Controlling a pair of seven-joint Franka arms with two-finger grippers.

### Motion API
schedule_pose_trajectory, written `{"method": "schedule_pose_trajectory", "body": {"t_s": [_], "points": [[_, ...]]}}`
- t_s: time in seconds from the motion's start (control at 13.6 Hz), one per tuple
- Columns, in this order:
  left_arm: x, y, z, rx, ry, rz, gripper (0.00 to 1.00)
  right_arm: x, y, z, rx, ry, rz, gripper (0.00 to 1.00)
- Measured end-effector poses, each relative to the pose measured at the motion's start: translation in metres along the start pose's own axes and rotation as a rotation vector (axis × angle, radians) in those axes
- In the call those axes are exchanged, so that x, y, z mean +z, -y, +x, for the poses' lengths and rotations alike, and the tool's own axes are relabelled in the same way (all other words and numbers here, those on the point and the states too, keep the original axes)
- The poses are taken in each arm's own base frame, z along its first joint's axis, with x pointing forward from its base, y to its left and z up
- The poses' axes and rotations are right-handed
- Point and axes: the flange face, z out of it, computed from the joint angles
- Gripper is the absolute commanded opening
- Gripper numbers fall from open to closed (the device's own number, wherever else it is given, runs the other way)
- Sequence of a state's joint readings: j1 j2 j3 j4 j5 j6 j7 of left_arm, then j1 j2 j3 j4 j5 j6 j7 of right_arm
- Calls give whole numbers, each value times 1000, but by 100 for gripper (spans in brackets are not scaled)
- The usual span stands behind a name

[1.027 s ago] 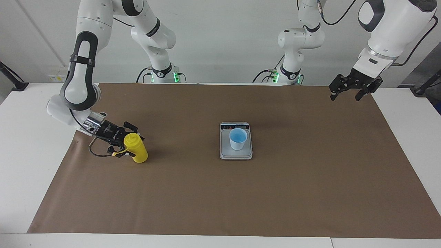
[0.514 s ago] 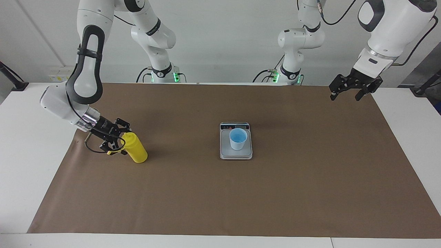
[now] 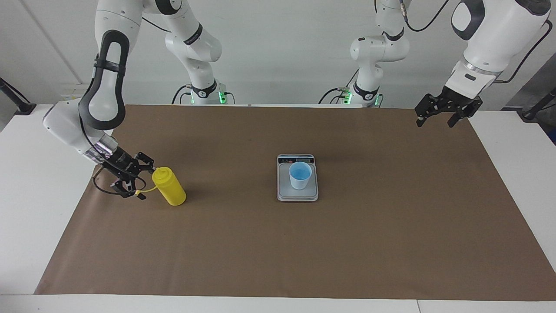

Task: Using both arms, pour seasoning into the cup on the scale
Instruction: 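Open the right gripper and draw it back from the bottle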

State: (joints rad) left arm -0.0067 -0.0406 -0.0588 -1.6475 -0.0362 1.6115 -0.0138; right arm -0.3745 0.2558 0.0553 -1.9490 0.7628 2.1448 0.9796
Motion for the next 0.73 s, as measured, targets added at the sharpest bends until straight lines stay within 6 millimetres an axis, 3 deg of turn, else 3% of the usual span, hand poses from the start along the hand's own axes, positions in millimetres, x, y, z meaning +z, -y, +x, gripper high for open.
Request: {"method": "schedule_pose_trajectory", "body": {"t_s": [0.22, 0.73], "points": [[0, 0, 0, 0, 0, 0, 100, -21, 1, -6, -12, -7, 26, 100], [0, 0, 0, 0, 0, 0, 100, -60, -13, -48, -148, -59, -82, 100]]}}
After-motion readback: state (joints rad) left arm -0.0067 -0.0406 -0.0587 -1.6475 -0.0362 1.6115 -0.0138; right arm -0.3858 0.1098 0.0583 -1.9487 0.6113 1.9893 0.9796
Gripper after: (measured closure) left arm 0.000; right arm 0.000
